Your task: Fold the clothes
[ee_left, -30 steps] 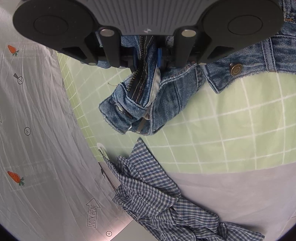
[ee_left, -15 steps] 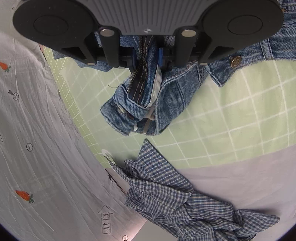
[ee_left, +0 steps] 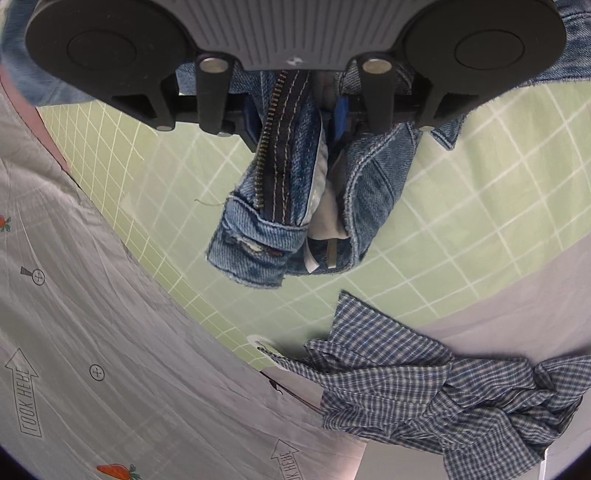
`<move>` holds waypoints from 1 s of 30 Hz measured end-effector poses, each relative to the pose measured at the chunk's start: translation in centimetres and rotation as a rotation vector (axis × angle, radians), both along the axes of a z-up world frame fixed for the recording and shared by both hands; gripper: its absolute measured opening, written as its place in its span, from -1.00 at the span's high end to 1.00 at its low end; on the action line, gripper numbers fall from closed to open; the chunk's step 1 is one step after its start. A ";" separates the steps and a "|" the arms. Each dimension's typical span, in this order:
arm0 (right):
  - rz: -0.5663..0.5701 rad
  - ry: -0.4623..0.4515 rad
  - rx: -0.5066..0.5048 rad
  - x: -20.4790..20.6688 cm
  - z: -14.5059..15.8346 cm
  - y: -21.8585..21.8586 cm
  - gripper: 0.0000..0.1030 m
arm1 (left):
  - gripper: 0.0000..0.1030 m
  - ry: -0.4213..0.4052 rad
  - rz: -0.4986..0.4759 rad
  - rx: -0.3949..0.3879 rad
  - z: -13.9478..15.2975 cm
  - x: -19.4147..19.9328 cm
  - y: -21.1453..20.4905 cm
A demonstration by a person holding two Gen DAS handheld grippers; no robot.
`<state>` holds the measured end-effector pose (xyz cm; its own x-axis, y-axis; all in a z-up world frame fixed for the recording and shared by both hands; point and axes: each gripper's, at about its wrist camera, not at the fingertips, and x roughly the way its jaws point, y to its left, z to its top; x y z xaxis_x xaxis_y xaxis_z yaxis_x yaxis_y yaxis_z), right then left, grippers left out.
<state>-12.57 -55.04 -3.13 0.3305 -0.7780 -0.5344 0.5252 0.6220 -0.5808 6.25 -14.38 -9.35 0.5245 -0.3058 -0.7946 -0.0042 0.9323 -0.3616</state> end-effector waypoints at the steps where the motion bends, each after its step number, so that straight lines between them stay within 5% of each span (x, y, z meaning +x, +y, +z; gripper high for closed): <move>1: -0.008 -0.008 0.056 -0.4 -0.9 0.2 0.24 | 0.17 -0.005 0.000 -0.001 0.4 -0.1 0.1; 3: -0.034 -0.038 0.168 -1.2 -2.2 0.6 -0.03 | 0.05 -0.040 0.011 -0.017 1.5 -0.4 0.8; 9: -0.091 -0.074 0.273 -2.7 -3.8 1.5 -0.10 | 0.05 -0.120 0.055 -0.035 3.3 0.1 3.0; 20: -0.146 -0.114 0.319 -3.2 -3.5 2.9 -0.16 | 0.04 -0.013 0.057 -0.045 1.0 0.9 5.4; 25: -0.142 -0.114 0.359 -3.0 -3.8 5.0 -0.17 | -0.14 0.068 0.056 -0.156 -2.7 1.8 6.4; 27: -0.130 -0.101 0.359 -2.8 -4.0 6.0 -0.17 | 0.00 0.091 0.048 -0.212 -3.5 2.4 6.4; 30: -0.114 -0.095 0.359 -2.6 -4.0 6.8 -0.17 | 0.53 0.080 0.014 -0.238 -3.4 3.0 5.5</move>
